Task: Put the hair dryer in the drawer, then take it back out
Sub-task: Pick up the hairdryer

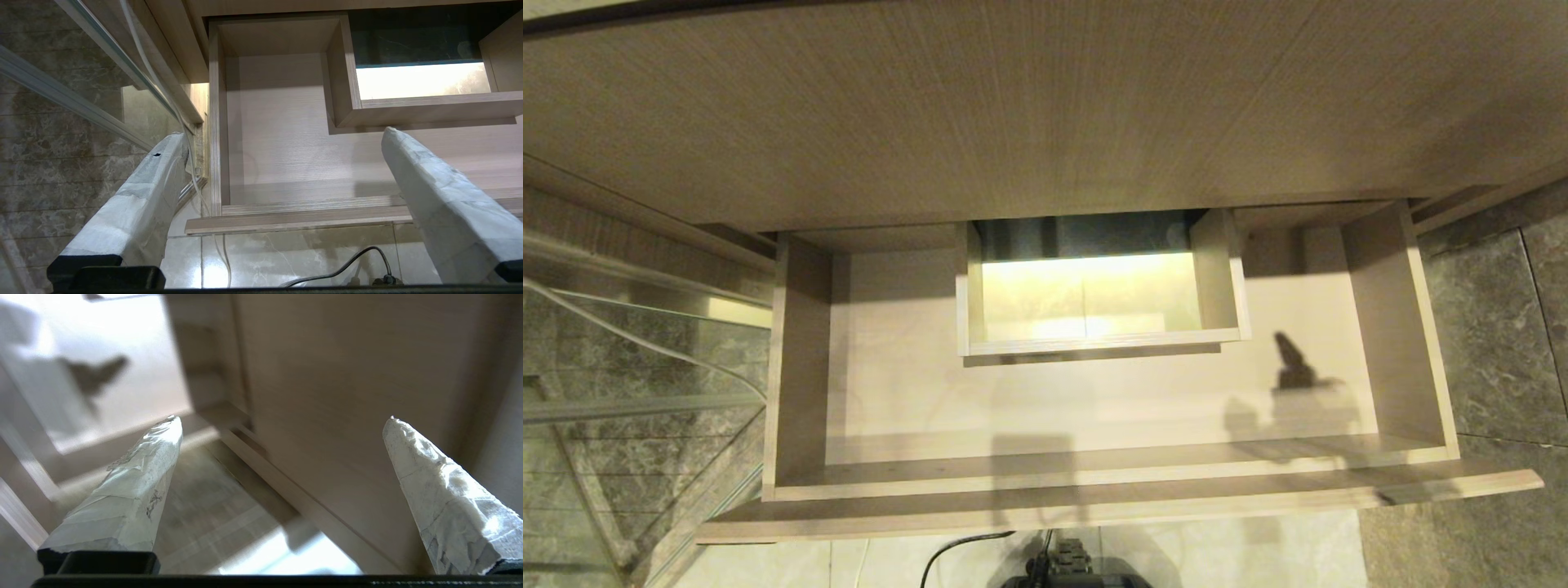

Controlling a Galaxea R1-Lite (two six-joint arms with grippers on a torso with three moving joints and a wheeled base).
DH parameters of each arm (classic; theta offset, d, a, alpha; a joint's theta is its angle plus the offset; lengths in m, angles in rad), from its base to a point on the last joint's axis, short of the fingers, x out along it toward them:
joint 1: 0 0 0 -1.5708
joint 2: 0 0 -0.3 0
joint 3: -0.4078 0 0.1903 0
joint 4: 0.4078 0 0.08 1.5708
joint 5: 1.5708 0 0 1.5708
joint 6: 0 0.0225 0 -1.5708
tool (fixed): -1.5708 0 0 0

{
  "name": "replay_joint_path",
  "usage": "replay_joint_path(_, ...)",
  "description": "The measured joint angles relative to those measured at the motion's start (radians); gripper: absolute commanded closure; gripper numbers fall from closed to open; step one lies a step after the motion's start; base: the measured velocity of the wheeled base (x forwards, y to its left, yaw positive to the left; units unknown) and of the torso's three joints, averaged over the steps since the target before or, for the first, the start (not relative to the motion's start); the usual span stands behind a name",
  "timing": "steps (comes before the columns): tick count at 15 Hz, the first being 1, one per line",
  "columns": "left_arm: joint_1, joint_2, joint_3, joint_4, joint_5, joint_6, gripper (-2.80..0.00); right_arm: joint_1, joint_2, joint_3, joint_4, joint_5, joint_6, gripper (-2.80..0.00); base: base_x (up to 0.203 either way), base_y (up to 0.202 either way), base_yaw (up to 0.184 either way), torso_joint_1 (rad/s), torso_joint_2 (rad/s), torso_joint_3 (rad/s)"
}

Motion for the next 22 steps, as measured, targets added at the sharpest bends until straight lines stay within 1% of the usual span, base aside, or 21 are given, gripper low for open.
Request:
replay_joint_path(2,0.000,0.000,0.000,0.000,0.000,0.000,-2.80,-0.024,-0.068,-0.054,0.084,-0.001,0.006,-2.80,0.000,0.000,0.000,0.000,0.00,0.000)
replay_joint_path(4,0.000,0.000,0.000,0.000,0.000,0.000,-2.80,-0.045,-0.116,-0.114,0.131,0.001,0.041,-2.80,0.000,0.000,0.000,0.000,0.00,0.000)
replay_joint_path(6,0.000,0.000,0.000,0.000,0.000,0.000,-2.80,-0.069,-0.154,-0.174,0.130,-0.001,0.109,-2.80,0.000,0.000,0.000,0.000,0.00,0.000)
replay_joint_path(9,0.000,0.000,0.000,0.000,0.000,0.000,-2.80,-0.115,-0.207,-0.217,0.101,-0.008,0.218,-2.80,0.000,0.000,0.000,0.000,0.00,0.000)
replay_joint_path(11,0.000,0.000,0.000,0.000,0.000,0.000,-2.80,-0.143,-0.230,-0.236,0.068,-0.020,0.233,-2.80,0.000,0.000,0.000,0.000,0.00,0.000)
replay_joint_path(12,0.000,0.000,0.000,0.000,0.000,0.000,-2.80,-0.165,-0.237,-0.244,0.049,-0.043,0.234,-2.80,0.000,0.000,0.000,0.000,0.00,0.000)
replay_joint_path(15,0.000,0.000,0.000,0.000,0.000,0.000,-2.80,-0.196,-0.206,-0.277,-0.072,-0.196,0.232,-2.80,0.000,0.000,0.000,0.000,0.00,0.000)
replay_joint_path(17,0.000,0.000,0.000,0.000,0.000,0.000,-2.80,-0.213,-0.157,-0.307,-0.148,-0.266,0.232,-2.80,0.000,0.000,0.000,0.000,0.00,0.000)
replay_joint_path(20,0.000,0.000,0.000,0.000,0.000,0.000,-2.80,-0.254,-0.061,-0.345,-0.257,-0.344,0.231,-2.80,0.000,0.000,0.000,0.000,0.00,0.000)
replay_joint_path(22,0.000,0.000,0.000,0.000,0.000,0.000,-2.80,-0.282,0.010,-0.368,-0.292,-0.365,0.235,-2.80,0.000,0.000,0.000,0.000,0.00,0.000)
